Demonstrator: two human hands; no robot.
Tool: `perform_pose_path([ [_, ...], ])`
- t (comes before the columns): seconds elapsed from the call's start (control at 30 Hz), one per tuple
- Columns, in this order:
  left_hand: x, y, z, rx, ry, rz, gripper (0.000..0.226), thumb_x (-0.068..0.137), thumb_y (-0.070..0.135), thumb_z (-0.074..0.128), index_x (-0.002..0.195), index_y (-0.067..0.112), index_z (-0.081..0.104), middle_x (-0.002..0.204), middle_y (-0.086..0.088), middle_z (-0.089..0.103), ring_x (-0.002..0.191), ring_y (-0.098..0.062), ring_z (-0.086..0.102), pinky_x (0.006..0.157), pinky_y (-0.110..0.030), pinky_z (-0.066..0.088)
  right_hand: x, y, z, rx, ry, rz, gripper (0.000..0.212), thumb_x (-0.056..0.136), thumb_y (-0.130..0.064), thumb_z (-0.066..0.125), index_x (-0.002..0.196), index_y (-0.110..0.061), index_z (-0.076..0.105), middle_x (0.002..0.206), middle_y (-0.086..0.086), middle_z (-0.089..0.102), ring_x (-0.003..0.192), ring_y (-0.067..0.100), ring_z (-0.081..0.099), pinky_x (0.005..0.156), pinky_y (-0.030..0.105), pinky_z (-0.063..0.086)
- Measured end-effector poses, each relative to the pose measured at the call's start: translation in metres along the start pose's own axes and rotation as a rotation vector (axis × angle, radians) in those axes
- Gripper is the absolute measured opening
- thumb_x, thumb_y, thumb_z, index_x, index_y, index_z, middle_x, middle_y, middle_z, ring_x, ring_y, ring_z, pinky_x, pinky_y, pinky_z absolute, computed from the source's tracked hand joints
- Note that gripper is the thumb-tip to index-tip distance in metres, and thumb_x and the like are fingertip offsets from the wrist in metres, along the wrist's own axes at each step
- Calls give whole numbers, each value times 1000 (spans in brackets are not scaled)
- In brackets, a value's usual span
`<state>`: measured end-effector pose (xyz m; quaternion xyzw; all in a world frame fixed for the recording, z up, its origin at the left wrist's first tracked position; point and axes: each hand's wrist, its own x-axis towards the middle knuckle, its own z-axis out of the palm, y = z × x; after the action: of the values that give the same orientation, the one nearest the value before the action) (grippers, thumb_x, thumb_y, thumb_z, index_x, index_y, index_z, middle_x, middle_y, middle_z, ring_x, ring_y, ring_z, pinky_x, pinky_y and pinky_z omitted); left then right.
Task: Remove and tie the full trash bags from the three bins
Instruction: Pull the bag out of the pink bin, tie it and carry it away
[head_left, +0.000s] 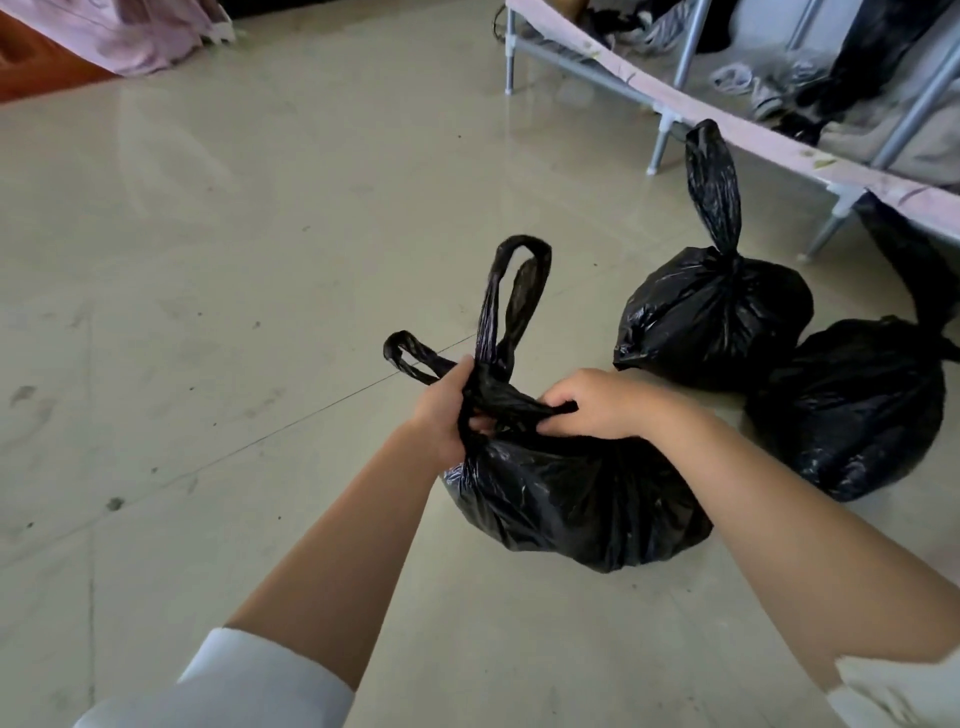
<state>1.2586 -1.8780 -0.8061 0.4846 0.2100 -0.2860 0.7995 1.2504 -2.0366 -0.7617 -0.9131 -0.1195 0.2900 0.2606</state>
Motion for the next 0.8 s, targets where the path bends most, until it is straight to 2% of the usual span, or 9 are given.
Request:
perform_pose_path([
  [0.13,-20,3,2,221,-244,-11,42,99,29,26,67,11,47,39,4,48,28,-6,34,39,-17,34,2,17,-3,94,-172,104,24,87,-16,60,108,-7,65,88,3,63,77,14,54,50,1,35],
  [0.23,-29,5,2,583,-285,-135,34,98,21,34,74,11,55,49,5,61,40,-4,53,54,-16,44,4,42,1,365,-27,238,8,86,-11,59,90,-9,66,79,4,60,78,19,57,64,13,48],
  [0.3,-28,6,4,706,-293,-164,23,97,16,42,87,14,62,72,3,71,65,-6,66,71,-18,53,5,51,-1,418,10,204,22,87,-4,52,69,-14,59,67,3,56,69,19,55,63,21,47],
  [0.37,-23,5,7,811,-263,-53,19,94,8,47,86,14,62,77,0,70,73,-12,66,80,-23,54,5,50,-4,470,54,145,29,84,5,50,63,-15,57,63,5,53,62,16,51,59,25,42],
  [0.43,-18,6,11,802,-168,102,19,92,2,49,80,12,60,65,0,64,62,-12,60,74,-23,52,2,46,-10,607,122,86,30,83,9,49,66,-15,58,66,5,55,63,16,53,61,25,43],
  [0.53,-17,9,10,582,-189,185,36,93,-11,37,79,13,61,44,7,60,35,-2,48,47,-13,45,-1,49,-16,838,119,13,31,83,15,48,72,-13,59,61,2,62,53,8,61,55,15,51],
  [0.63,-23,12,6,441,-271,123,46,91,-16,29,70,5,63,42,-1,63,38,-6,59,46,-14,51,-5,55,-15,854,11,9,30,83,14,48,77,-13,60,51,-3,66,47,2,62,52,12,53],
  [0.73,-28,14,5,427,-231,73,36,91,-9,34,69,2,60,47,-4,66,44,-10,65,49,-15,54,-5,54,-11,783,-2,20,27,85,9,51,78,-15,60,68,4,62,54,5,61,58,14,52],
  [0.8,-26,15,8,452,-157,148,28,90,-5,47,67,2,60,48,-1,67,44,-8,65,49,-15,53,-4,47,-12,748,10,5,27,86,7,51,80,-17,60,74,3,61,60,6,60,64,16,51],
])
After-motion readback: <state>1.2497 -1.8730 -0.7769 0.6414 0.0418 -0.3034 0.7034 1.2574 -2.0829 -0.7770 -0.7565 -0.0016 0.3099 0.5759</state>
